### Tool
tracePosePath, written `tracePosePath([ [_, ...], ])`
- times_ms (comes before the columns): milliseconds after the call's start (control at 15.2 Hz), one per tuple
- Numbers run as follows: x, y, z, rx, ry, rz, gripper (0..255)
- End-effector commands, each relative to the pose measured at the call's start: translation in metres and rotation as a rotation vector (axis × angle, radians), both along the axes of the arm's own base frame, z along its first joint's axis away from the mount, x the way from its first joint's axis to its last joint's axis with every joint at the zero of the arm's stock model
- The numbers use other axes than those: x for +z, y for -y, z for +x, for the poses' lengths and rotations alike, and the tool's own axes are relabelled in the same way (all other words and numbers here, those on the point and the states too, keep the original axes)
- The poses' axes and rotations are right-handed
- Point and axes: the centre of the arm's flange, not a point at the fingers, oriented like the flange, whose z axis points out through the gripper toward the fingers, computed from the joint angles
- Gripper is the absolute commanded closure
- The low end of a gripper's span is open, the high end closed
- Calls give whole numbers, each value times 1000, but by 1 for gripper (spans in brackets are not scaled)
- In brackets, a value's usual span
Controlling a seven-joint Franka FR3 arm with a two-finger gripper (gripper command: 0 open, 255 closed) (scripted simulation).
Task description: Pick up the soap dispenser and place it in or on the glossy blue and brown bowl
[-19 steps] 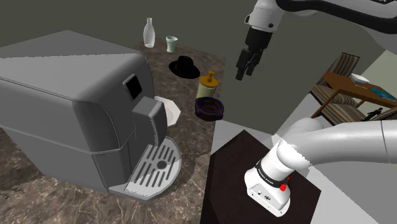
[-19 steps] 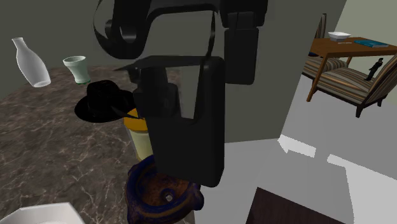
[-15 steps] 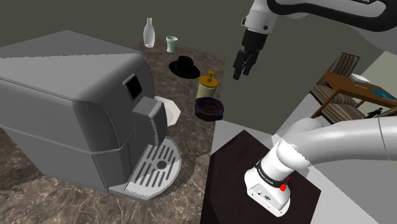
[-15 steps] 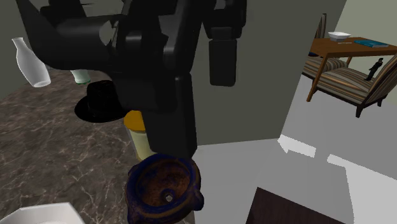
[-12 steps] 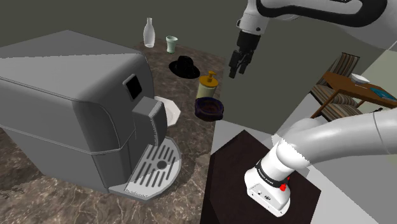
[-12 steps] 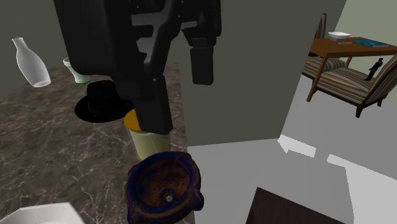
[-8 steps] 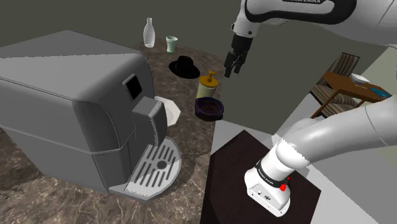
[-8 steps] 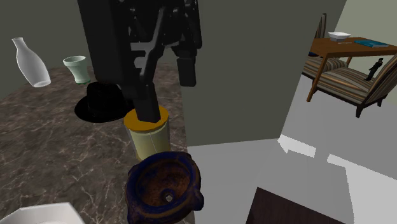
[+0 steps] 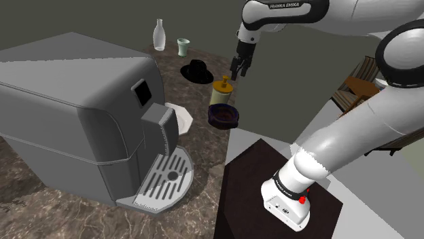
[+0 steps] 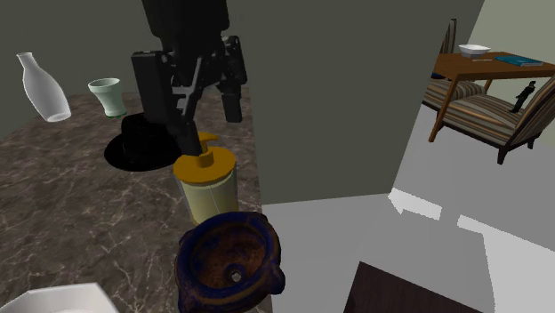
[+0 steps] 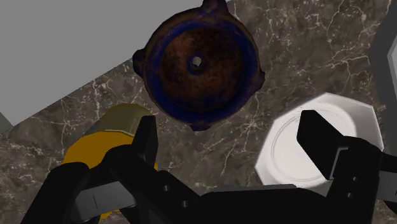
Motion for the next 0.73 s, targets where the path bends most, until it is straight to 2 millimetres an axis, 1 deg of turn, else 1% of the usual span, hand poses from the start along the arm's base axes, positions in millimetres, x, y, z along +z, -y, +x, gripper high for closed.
tracePosePath([
  [0, -12, 16, 17, 4, -1, -4, 0],
  [660, -68, 85, 115, 20, -9, -21, 0],
])
